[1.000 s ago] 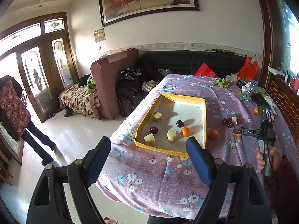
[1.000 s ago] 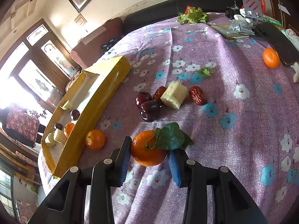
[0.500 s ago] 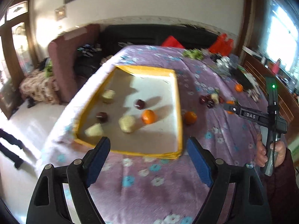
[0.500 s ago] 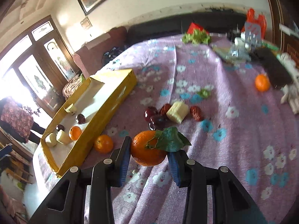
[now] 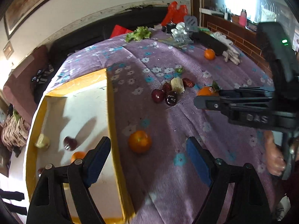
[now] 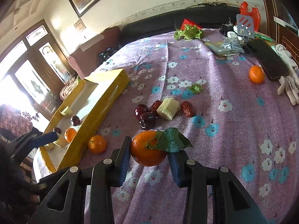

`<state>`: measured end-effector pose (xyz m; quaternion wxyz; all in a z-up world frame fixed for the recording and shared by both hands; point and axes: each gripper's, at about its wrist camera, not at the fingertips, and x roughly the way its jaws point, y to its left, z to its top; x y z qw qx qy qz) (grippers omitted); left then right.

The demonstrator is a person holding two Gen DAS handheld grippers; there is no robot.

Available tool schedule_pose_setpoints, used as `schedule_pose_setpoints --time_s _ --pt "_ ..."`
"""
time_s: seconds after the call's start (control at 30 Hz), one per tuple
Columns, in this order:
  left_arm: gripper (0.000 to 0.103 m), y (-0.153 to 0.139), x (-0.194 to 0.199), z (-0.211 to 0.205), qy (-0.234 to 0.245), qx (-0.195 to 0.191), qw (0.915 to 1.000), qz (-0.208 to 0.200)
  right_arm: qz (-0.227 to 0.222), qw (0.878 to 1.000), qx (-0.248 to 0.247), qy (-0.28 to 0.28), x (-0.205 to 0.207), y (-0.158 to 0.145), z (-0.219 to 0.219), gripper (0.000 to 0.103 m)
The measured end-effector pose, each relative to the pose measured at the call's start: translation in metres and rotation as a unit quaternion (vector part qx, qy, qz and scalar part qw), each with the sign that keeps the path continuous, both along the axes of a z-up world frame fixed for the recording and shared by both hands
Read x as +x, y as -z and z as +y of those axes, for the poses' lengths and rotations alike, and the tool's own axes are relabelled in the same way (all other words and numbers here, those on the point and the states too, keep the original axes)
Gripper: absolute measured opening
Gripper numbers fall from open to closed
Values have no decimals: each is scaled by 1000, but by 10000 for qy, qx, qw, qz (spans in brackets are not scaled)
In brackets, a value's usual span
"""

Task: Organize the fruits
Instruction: 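Grasp a mandarin with the left tool while the right tool holds the leafy mandarin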

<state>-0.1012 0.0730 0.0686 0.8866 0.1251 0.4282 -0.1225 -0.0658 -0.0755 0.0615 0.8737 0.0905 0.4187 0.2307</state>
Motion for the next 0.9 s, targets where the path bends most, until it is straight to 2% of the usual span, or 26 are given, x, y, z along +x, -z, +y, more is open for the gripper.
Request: schedule_pose_setpoints --time_s 0.03,0.1,0.13,0.2,0.3,0.37,0.43,0.53,0.67,0.83,0.9 --pt "78 6 8 -2 50 29 9999 105 -12 10000 1 -13 0 -1 0 42" --pt "60 16 19 -2 140 73 9994 312 -17 10000 -1 -10 0 -1 0 42" --pt "56 19 23 -2 170 91 9990 409 -13 10000 3 -5 0 -2 0 42" --pt "52 28 33 0 85 247 9984 508 -6 10000 48 2 0 -3 -2 42" --pt "51 33 40 5 68 108 9978 658 -4 9999 109 1 0 -4 -5 43" --pt "50 34 39 4 85 197 9977 638 -12 9999 132 -23 0 -5 -5 43" --pt "34 40 37 -4 110 542 9967 595 -16 9999 109 -45 0 -4 -4 43" --pt "34 45 33 -8 135 722 9961 495 36 10000 32 -39 2 -2 -2 43" --pt "33 42 28 -2 31 456 9977 496 69 9999 -85 24 6 2 -3 43" --pt "33 37 16 2 -42 286 9988 383 294 9993 -218 -90 13 16 6 47" --pt "33 31 9 9 -111 95 9993 343 212 9994 -198 -194 10 16 13 54"
